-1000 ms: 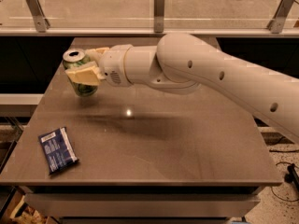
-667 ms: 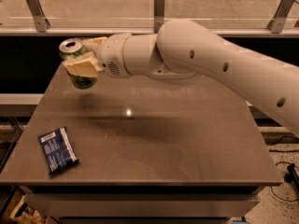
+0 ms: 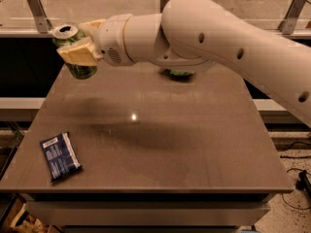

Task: Pick green can

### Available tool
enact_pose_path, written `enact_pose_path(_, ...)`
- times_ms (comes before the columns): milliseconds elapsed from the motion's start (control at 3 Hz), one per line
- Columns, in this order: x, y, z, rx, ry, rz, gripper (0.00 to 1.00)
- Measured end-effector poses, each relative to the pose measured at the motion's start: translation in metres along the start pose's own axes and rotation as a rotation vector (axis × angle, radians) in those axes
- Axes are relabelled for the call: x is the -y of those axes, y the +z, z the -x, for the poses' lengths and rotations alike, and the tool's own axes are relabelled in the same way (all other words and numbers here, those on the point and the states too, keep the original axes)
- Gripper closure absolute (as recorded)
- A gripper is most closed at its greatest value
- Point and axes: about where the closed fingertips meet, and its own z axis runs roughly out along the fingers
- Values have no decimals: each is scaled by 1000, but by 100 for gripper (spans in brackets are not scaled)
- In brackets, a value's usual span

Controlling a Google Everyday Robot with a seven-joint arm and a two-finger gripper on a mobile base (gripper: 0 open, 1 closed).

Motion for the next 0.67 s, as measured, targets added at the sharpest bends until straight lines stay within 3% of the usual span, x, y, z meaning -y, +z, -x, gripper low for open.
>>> enact_pose_path(333,3,-4,14,8,-29,-5,100)
enact_pose_path(667,1,-7,48,0,-96,-14,100)
